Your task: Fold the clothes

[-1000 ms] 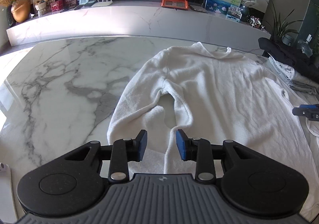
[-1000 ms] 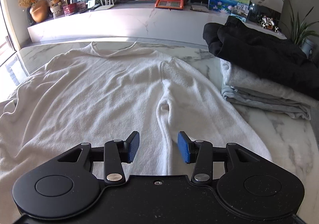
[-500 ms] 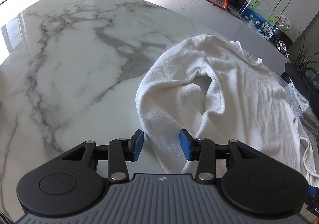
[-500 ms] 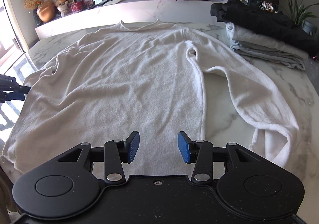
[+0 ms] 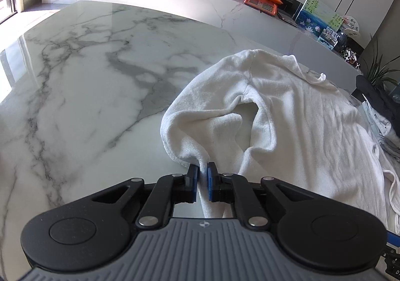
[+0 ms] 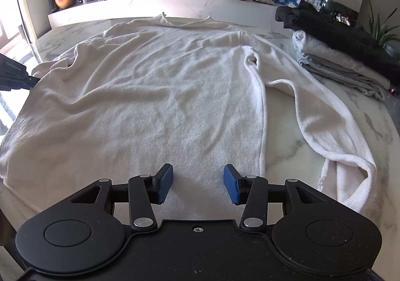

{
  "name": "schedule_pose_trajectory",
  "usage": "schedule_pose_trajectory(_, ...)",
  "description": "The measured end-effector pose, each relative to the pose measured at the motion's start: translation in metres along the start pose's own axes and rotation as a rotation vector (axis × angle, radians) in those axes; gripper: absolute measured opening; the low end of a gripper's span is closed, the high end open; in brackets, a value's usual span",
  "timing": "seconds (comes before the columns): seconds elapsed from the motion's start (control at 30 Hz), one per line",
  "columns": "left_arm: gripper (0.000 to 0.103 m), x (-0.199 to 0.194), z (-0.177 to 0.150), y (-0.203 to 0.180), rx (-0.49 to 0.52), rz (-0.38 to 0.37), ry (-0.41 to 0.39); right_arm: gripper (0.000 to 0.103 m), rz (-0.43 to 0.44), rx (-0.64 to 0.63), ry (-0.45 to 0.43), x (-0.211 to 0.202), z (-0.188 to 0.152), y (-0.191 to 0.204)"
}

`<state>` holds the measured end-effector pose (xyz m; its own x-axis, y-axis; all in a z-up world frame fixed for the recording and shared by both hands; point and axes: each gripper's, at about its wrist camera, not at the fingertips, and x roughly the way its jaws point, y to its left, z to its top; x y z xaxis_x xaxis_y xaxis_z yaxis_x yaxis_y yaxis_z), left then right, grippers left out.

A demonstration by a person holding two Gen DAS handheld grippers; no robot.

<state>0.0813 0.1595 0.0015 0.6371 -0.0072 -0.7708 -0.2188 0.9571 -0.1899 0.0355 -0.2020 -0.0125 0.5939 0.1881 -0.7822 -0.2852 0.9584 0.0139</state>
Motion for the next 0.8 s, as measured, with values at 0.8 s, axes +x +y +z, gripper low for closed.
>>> schedule_pose_trajectory(0.8, 0.008, -0.019, 0.074, 0.01, 0.165, 0.118, -0.119, 0.048, -0.064, 0.068, 0.021, 0.002, 0.004, -0.014)
